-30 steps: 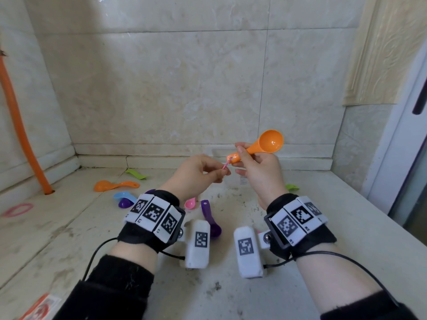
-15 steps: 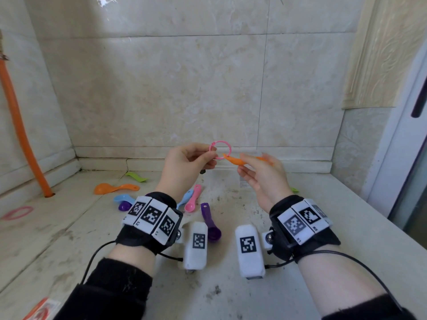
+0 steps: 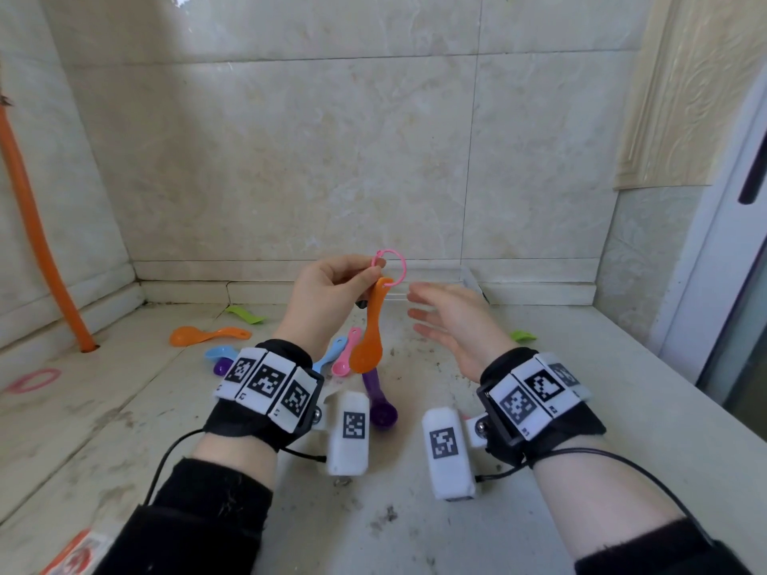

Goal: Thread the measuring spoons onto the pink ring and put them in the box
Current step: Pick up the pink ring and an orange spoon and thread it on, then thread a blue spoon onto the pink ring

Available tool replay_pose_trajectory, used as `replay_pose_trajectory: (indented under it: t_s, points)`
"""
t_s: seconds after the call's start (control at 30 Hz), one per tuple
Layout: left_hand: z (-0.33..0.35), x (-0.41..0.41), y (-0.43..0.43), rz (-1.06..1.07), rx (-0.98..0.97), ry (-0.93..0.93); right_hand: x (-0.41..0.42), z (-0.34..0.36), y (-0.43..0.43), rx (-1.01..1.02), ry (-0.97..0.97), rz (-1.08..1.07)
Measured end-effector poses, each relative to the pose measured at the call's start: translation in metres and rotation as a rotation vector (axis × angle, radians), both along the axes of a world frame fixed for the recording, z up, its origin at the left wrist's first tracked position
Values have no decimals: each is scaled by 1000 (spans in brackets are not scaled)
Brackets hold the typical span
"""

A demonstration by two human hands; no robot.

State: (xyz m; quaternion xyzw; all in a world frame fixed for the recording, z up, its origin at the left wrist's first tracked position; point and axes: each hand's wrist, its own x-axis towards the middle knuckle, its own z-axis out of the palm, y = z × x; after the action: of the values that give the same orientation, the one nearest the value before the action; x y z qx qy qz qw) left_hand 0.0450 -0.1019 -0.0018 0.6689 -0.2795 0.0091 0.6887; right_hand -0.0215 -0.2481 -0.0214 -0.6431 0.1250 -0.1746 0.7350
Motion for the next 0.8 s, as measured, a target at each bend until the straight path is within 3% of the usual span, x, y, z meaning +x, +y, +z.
replay_pose_trajectory:
  t_s: [0.1, 0.23, 0.43, 0.6, 0.67, 0.8]
  points:
    - [0, 0, 0, 5, 18, -3, -3, 8, -1, 82, -141, 34]
    - [-2, 2, 1, -34, 107, -29, -2, 6, 3, -6, -160, 71]
    - [0, 3, 3, -159, 191, 9, -1, 3, 2, 58, -268, 63]
    - [0, 18, 16, -37, 741, 35, -4, 2, 1, 87, -296, 57]
    - [-4, 24, 21, 22, 826, 106, -4, 3, 1, 91, -289, 55]
    - [-12, 30, 27, 83, 1057, 48, -3, 3, 2, 86, -276, 62]
